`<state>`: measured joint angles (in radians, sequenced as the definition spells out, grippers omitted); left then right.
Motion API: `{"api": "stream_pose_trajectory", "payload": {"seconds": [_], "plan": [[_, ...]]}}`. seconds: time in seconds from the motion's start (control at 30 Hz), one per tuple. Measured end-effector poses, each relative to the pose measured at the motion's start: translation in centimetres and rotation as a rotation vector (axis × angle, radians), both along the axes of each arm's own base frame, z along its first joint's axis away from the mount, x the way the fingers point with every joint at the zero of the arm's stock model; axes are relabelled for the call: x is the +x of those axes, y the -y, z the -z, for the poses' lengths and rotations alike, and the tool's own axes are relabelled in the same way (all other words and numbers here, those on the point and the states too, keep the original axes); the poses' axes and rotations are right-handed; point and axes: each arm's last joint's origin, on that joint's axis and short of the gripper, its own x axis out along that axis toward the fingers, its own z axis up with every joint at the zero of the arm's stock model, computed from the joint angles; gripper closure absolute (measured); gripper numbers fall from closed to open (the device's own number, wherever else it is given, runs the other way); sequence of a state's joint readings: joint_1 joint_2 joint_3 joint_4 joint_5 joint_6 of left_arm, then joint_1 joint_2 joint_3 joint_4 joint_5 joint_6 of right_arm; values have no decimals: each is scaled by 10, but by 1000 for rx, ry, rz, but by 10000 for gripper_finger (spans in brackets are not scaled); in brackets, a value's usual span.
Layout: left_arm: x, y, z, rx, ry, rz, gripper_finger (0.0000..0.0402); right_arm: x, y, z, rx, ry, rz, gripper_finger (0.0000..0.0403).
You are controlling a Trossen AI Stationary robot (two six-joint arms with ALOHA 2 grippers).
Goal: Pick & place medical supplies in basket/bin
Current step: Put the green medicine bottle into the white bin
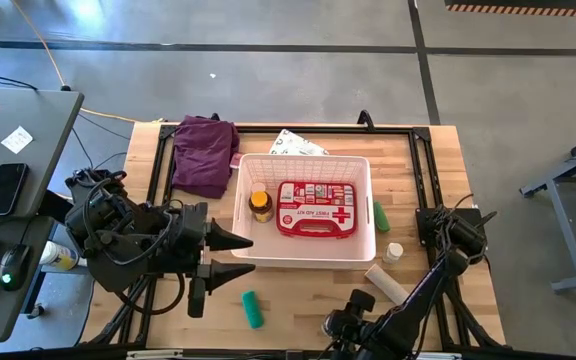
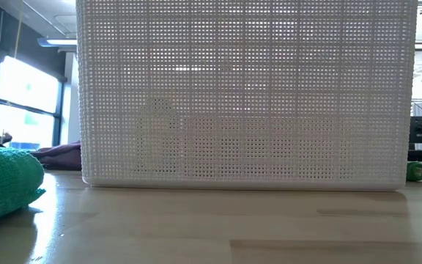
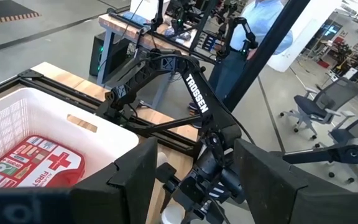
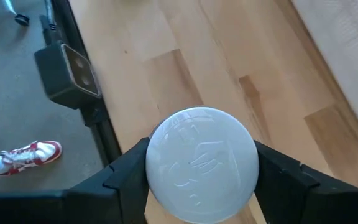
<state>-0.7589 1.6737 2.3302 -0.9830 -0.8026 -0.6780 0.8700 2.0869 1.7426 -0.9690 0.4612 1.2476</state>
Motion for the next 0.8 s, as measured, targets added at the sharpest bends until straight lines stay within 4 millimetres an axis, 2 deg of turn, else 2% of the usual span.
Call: {"api": "stream_pose_trajectory", "payload": {"seconds": [0.43, 0.63, 0.8], "plan": [[-1, -1, 2, 18, -17, -3, 156, 1, -2, -14, 36, 9, -29, 180], [-1, -1, 2, 21, -17, -2, 156, 0, 12, -41, 33, 78, -2, 180], [-1, -1, 2, 25, -22, -2, 156, 10, 32, -73, 48, 206, 18, 180]]}}
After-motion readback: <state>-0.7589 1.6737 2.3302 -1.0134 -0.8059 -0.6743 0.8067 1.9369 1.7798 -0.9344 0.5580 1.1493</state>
